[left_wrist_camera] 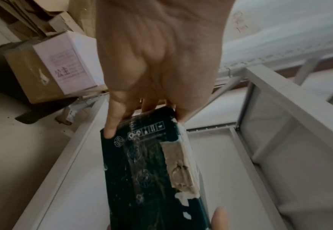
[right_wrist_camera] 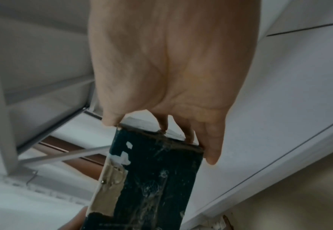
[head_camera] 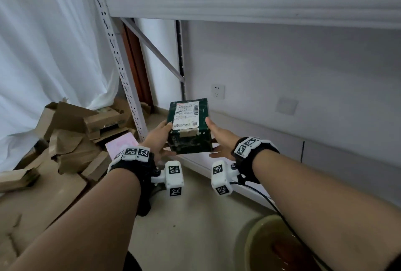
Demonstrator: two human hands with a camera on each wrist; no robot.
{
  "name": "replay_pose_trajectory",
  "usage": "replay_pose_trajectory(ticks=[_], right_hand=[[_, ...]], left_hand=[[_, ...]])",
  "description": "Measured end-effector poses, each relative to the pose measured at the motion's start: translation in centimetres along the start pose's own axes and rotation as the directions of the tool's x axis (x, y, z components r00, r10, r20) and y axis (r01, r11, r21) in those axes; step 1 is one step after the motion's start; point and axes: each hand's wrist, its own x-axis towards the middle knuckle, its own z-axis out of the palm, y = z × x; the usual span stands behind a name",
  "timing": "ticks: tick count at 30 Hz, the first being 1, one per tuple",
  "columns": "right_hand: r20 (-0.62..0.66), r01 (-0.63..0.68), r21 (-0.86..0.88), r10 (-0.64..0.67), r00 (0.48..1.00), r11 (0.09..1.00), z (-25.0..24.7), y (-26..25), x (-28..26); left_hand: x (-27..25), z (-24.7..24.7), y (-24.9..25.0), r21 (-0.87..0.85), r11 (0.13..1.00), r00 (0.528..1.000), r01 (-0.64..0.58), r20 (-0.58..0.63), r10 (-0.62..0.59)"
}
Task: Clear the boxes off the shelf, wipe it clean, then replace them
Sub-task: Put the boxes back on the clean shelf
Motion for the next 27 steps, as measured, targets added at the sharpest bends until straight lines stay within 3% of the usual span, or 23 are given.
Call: replay_pose_trajectory(ticks=[5, 11, 16, 22, 27], right_hand=[[-0.128, 0.003, 0.140, 0.015, 0.992, 0.990, -5.3, 2.1, -2.5], [-0.292, -0.047, 0.225, 0.113, 0.950, 0.973, -11.6, 6.1, -4.7], [-0.374, -0.077, 0.317, 0.199, 0.906, 0.945, -17.1, 11.0, -6.9], [-0.559, -0.092, 0.437, 0.351, 0.751, 0.895, -23.7, 18.3, -10.5], [-0.696, -0.060, 0.489, 0.430, 0.575, 0.870, -29.4, 25.2, -11.4]], left_hand=[[-1.6, 6.5, 0.6, 0.295, 0.953, 0.997, -0.065, 0.064, 0.048], [-1.1, 14.0, 0.2, 0.617, 0.768, 0.985, -0.174, 0.118, 0.129], [-1.2, 20.9, -1.1, 0.782, 0.541, 0.950, -0.311, 0.256, 0.176], [-0.1, 28.4, -4.5, 0.839, 0.308, 0.892, -0.449, 0.439, 0.105], [0.0, 34.3, -6.6, 0.824, 0.234, 0.853, -0.515, 0.520, 0.047]])
